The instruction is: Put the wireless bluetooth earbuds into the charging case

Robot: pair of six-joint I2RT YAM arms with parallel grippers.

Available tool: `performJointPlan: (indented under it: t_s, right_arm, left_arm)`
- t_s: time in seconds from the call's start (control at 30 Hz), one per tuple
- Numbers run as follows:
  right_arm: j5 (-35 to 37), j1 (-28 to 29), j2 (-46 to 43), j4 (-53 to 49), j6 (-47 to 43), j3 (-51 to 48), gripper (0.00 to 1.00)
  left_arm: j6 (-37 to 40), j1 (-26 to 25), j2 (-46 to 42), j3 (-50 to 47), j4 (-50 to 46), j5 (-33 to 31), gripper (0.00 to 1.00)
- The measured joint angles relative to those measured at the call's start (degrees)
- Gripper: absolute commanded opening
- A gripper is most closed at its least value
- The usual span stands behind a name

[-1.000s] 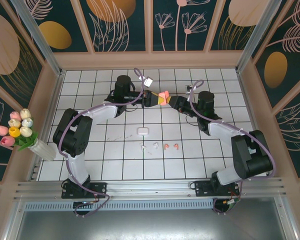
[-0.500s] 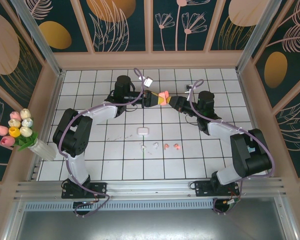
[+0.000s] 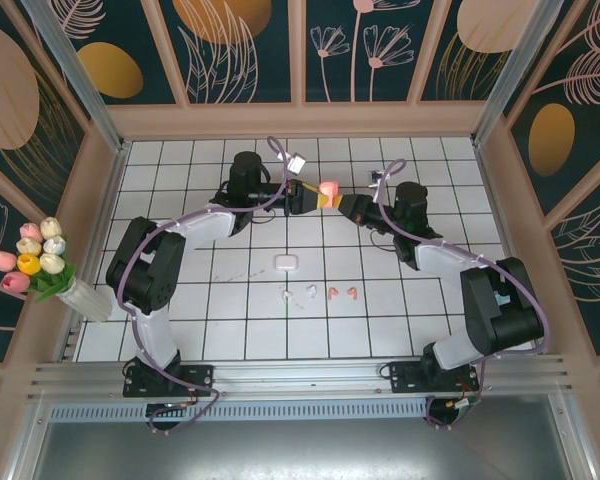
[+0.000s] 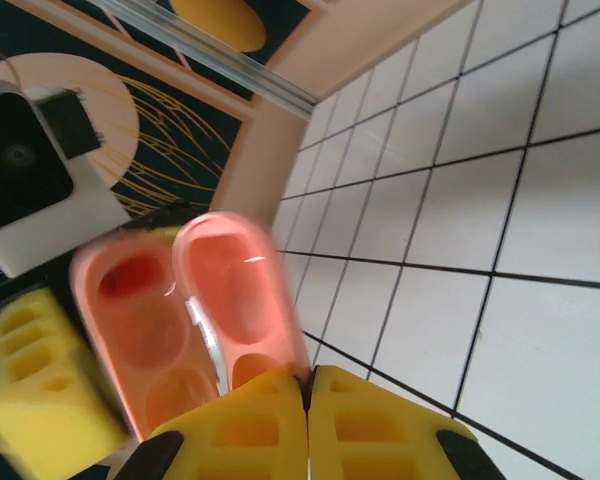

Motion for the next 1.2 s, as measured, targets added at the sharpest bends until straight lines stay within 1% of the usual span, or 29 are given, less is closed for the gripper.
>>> performJointPlan:
  t_s: [0.23, 0.33, 0.37, 0.43, 0.5, 0.57, 0.63, 0.73, 0.87, 0.93, 1.03, 1.2]
  right_arm:
    - [4.24, -0.2, -0.02, -10.51, -5.44, 4.61, 0.0]
    - [6.25, -0.57, -0.02, -16.11, -9.27, 6.97, 0.0]
    - [7.08, -0.7, -0.02, -18.45, -11.06, 8.04, 0.0]
    - [8.94, -0.74, -0.02, -23.15, -14.97, 10.45, 0.0]
    - [11.3, -0.74, -0.02, -28.0, -19.54, 13.2, 0.0]
    - [13.97, -0.74, -0.02, -32.74, -25.33, 16.0, 0.0]
    - [16.06, -0.74, -0.02, -36.17, -30.12, 18.01, 0.0]
    - [18.32, -0.74, 0.0, -39.8, -36.54, 19.3, 0.0]
    - [20.15, -0.74, 0.68, -42.77, -42.99, 19.34, 0.0]
    - [20.76, -0.74, 1.29, -43.34, -44.94, 19.34, 0.0]
    - [22.34, -0.59, 1.86, -43.39, -47.36, 19.34, 0.0]
    - [24.65, 0.2, 3.5, -43.63, -49.92, 20.63, 0.0]
  left_arm:
    - [2.73, 0.07, -0.22, -0.28, -2.14, -3.04, 0.73]
    - [4.74, 0.7, -1.01, -0.26, -4.92, -3.82, 0.82]
    - [5.68, 1.09, -1.38, -0.13, -6.34, -4.17, 0.88]
    - [7.82, 2.03, -2.03, 0.87, -9.86, -4.63, 0.92]
    - [11.02, 3.06, -2.23, 3.87, -15.63, -5.01, 0.94]
    - [15.1, 3.85, -2.23, 8.28, -22.4, -5.77, 0.97]
    - [19.08, 4.35, -2.16, 13.18, -28.72, -6.56, 0.97]
    - [25.05, 4.48, -1.73, 20.39, -37.57, -8.0, 0.97]
    - [30.62, 4.46, 1.09, 27.82, -46.88, -10.71, 0.97]
    - [32.33, 4.44, 2.93, 29.75, -50.29, -12.59, 0.97]
    - [34.49, 4.44, 5.11, 30.05, -54.03, -15.93, 0.97]
    - [37.33, 4.44, 6.27, 28.17, -55.06, -19.69, 0.96]
